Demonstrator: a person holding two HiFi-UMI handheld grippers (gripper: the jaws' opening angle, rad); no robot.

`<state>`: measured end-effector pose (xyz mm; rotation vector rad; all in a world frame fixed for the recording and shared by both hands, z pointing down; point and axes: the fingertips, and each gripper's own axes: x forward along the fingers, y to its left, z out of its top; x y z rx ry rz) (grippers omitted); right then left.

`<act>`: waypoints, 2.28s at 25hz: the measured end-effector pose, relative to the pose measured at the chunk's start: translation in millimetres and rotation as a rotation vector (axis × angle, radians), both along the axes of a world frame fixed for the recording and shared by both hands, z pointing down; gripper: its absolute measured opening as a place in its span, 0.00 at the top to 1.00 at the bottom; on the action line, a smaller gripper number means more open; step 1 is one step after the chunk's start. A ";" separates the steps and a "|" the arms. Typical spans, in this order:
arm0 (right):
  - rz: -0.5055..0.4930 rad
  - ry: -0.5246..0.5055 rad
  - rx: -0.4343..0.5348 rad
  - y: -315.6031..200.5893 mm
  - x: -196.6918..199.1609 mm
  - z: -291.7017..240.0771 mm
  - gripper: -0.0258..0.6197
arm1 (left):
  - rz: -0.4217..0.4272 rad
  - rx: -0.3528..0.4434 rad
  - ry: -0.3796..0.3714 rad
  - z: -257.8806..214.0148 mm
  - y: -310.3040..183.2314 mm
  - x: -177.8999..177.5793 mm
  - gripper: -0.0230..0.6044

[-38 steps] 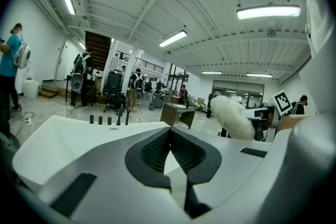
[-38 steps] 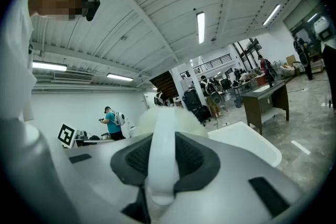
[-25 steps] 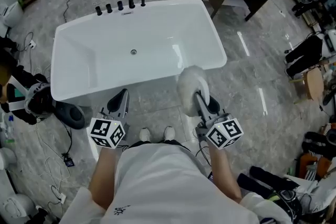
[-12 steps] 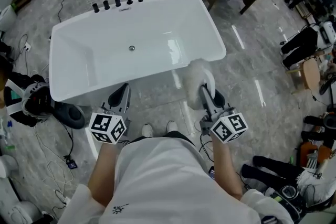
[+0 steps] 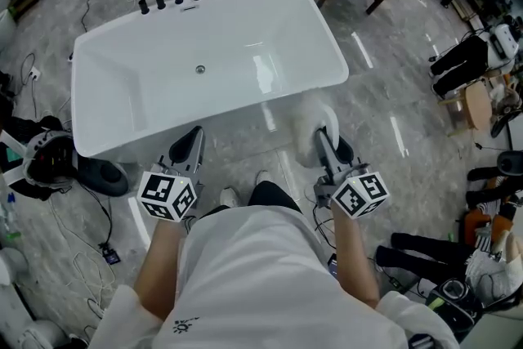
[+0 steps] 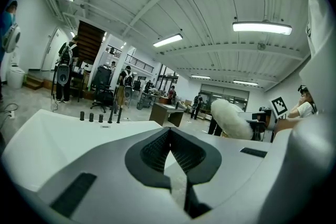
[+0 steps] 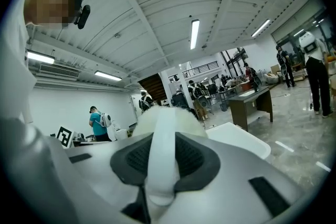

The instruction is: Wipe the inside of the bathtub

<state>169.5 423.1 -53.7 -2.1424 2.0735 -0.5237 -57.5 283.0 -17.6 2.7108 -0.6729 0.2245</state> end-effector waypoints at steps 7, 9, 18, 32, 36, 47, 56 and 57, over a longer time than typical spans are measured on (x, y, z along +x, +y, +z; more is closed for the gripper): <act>0.007 -0.019 -0.009 -12.5 15.2 6.1 0.81 | 0.011 -0.006 -0.024 6.1 -11.2 16.6 0.95; 0.008 -0.029 -0.012 -15.6 21.1 12.1 0.81 | 0.011 -0.006 -0.029 9.3 -13.6 23.0 0.95; -0.035 -0.039 -0.049 -58.7 78.2 40.4 0.81 | 0.002 -0.021 -0.061 22.1 -43.5 74.9 0.95; -0.071 -0.068 -0.173 -124.1 229.5 96.6 0.81 | 0.059 -0.090 -0.140 50.2 -98.0 233.7 0.95; -0.082 -0.079 -0.219 -138.0 268.4 123.0 0.81 | 0.112 -0.108 -0.161 65.7 -103.8 282.7 0.95; -0.086 -0.030 -0.347 -166.3 344.7 184.9 0.81 | 0.228 -0.127 -0.221 97.5 -125.3 375.2 0.95; -0.119 -0.009 -0.474 -173.7 398.9 248.5 0.81 | 0.296 -0.151 -0.271 135.2 -132.9 429.5 0.95; -0.127 -0.002 -0.488 -173.1 401.7 254.3 0.81 | 0.301 -0.153 -0.273 139.0 -132.7 433.5 0.95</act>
